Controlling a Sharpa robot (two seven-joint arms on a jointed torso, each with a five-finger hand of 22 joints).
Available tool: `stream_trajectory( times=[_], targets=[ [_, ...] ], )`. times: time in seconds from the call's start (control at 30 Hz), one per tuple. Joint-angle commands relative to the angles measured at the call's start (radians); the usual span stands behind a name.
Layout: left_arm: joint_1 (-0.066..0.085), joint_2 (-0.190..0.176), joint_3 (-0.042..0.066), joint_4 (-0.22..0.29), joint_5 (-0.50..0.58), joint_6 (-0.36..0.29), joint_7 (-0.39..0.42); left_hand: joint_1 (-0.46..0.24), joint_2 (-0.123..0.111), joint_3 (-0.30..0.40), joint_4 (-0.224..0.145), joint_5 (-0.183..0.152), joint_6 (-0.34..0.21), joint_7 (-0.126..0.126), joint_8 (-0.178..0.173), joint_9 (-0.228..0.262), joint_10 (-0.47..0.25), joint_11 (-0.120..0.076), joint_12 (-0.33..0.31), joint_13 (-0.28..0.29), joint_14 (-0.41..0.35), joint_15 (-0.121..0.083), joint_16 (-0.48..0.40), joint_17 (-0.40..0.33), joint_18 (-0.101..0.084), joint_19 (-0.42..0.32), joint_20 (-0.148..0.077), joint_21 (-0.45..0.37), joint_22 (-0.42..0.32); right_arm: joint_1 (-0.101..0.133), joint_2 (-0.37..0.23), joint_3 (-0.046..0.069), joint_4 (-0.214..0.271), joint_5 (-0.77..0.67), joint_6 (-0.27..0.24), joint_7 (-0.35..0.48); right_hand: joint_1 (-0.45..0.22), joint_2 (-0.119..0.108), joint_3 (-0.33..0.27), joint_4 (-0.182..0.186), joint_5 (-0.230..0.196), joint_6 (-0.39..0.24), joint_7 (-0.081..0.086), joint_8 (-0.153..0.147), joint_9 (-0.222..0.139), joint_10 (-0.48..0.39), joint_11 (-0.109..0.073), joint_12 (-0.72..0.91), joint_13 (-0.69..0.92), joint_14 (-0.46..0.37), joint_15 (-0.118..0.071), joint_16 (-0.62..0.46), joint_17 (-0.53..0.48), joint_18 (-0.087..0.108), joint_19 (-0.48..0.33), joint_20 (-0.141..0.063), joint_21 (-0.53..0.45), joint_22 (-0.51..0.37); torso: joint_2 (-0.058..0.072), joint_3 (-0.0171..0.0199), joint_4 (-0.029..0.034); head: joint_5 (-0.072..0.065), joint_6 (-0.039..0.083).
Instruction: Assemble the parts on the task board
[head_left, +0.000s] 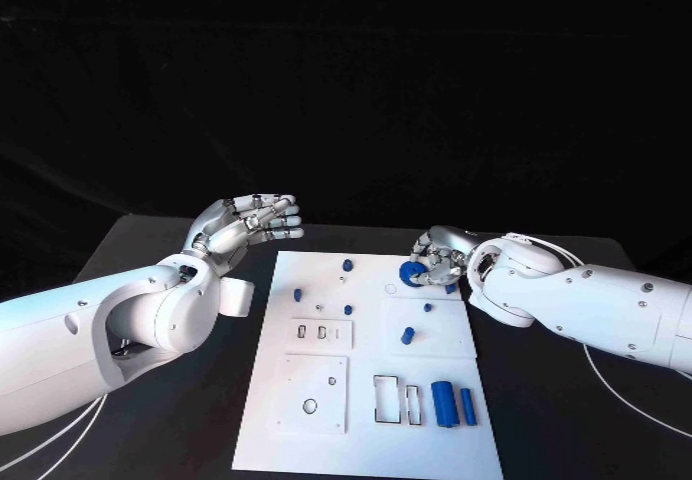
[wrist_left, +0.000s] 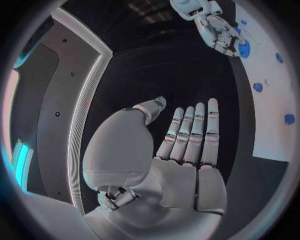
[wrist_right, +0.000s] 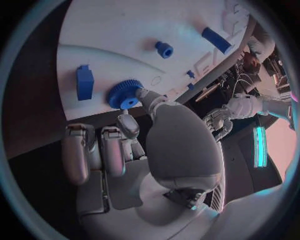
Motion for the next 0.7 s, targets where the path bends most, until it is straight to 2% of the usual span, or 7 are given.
stream_trajectory(
  times=[0.03,0.2,0.3,0.5,0.57,0.7],
  targets=[
    [0.001,0.0,0.001,0.003,0.002,0.02,0.004,-0.007,0.003,-0.003,0.001,0.0,-0.008,0.067,-0.005,-0.001,-0.003,0.004,-0.003,0.0,-0.004,0.003,-0.004,0.001,0.011,-0.004,0.001,-0.006,-0.001,-0.01,-0.001,-0.006,-0.001,-0.041,0.036,-0.011,0.013,-0.001,0.007,-0.002,0.006,0.008,0.001,0.006,-0.001,0.008,-0.001,0.006,0.003,0.082,0.01,0.005,0.159,-0.02,0.021,0.0,0.004,0.135,0.001,0.0,-0.0005,-0.001,-0.002],
    [0.001,0.0,0.001,0.003,0.002,0.021,0.003,-0.007,0.003,-0.003,0.001,0.0,-0.008,0.067,-0.005,-0.001,-0.003,0.004,-0.003,0.0,-0.004,0.003,-0.004,0.001,0.011,-0.004,0.001,-0.006,-0.001,-0.011,-0.003,-0.006,0.004,-0.071,0.036,-0.015,0.024,-0.002,0.018,-0.011,0.006,0.013,0.0,0.01,0.0,0.011,-0.001,0.013,0.013,0.083,0.01,0.007,0.164,-0.021,0.024,0.001,0.008,0.141,0.001,-0.0001,-0.0006,-0.001,-0.002],
    [0.001,0.0,0.001,0.003,0.002,0.021,0.003,-0.008,0.004,-0.003,0.001,0.0,-0.008,0.067,-0.005,-0.001,-0.003,0.004,-0.004,0.0,-0.004,0.003,-0.005,0.002,0.011,-0.004,0.001,-0.007,-0.002,-0.013,-0.006,-0.006,0.012,-0.101,0.027,-0.014,0.036,0.001,0.035,-0.02,0.008,0.033,-0.002,0.023,0.005,0.02,-0.003,0.024,0.028,0.083,0.009,0.009,0.167,-0.023,0.028,0.0,0.013,0.148,0.0,-0.0001,-0.0001,-0.002,-0.002],
    [0.001,0.0,0.001,0.002,0.002,0.021,0.003,-0.008,0.004,-0.003,0.001,0.0,-0.008,0.067,-0.005,-0.001,-0.003,0.004,-0.004,0.0,-0.004,0.003,-0.005,0.002,0.011,-0.004,0.001,-0.007,-0.002,-0.016,-0.009,-0.006,0.029,-0.153,-0.001,-0.01,0.043,0.012,0.068,-0.031,0.002,0.09,-0.02,0.058,0.016,0.045,-0.018,0.046,0.059,0.084,-0.003,0.011,0.174,-0.027,0.039,-0.009,0.024,0.166,0.0,-0.0002,0.0016,-0.003,-0.001],
    [0.001,0.0,0.001,0.002,0.002,0.022,0.003,-0.008,0.004,-0.003,0.002,0.0,-0.008,0.067,-0.005,-0.001,-0.003,0.004,-0.004,0.0,-0.004,0.003,-0.006,0.002,0.011,-0.004,0.001,-0.007,-0.002,-0.017,-0.009,-0.006,0.034,-0.16,-0.01,-0.008,0.043,0.015,0.08,-0.032,-0.019,0.098,-0.025,0.063,0.018,0.048,-0.023,0.047,0.061,0.084,-0.007,0.011,0.175,-0.027,0.04,-0.013,0.025,0.168,0.0,-0.0005,0.002,-0.003,0.0],
    [0.001,-0.001,0.001,0.002,0.002,0.022,0.002,-0.008,0.004,-0.003,0.002,0.0,-0.008,0.067,-0.005,-0.001,-0.003,0.004,-0.004,0.0,-0.004,0.003,-0.006,0.002,0.011,-0.004,0.001,-0.007,-0.002,-0.018,-0.01,-0.006,0.042,-0.175,-0.041,-0.007,0.036,0.018,0.09,-0.029,-0.015,0.105,-0.028,0.068,0.019,0.051,-0.026,0.047,0.064,0.084,-0.01,0.011,0.174,-0.027,0.041,-0.016,0.026,0.169,0.0,-0.0011,0.0013,-0.003,0.001]
  ],
)
